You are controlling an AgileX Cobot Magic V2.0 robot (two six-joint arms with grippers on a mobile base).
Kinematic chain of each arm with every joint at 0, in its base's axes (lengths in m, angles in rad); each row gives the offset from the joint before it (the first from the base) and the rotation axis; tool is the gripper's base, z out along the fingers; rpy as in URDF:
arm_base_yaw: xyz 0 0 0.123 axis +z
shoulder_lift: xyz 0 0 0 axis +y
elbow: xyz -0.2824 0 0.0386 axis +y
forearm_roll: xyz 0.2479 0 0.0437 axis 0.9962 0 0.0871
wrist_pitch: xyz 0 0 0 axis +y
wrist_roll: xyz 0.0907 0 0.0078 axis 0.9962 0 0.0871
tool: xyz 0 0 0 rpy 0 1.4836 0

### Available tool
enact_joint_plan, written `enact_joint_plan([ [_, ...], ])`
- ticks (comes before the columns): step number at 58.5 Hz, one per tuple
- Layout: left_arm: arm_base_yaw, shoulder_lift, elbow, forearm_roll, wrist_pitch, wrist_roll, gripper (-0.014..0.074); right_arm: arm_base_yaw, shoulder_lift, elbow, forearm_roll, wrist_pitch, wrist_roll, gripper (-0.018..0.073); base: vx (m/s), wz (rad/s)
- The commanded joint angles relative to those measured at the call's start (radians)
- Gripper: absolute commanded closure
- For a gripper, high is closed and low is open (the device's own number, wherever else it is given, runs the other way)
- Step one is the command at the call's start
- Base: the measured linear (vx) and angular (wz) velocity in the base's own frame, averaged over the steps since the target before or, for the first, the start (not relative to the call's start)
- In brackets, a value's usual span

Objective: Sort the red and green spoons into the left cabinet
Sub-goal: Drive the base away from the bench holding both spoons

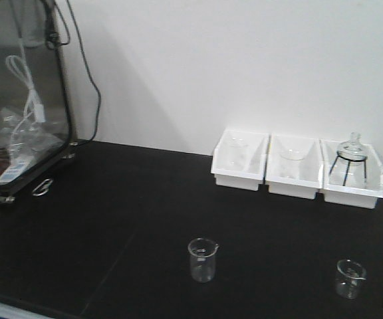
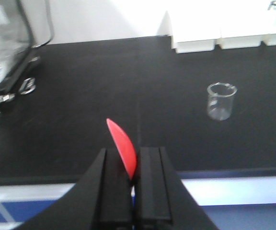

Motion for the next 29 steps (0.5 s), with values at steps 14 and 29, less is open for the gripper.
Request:
enact_joint_plan([
  [14,-0.006,0.0,-0.033,-0.006,-0.076,-0.002,0.0596,-0.004,0.001,-0.031,-0.01,-0.072,-0.004,0.0564,-0.19,0.63],
  [29,-0.006,0.0,-0.034,-0.006,-0.076,-0.002,0.0596,-0.004,0.001,-0.031,-0.01,-0.072,-0.004,0.0564,-0.13,0.75],
])
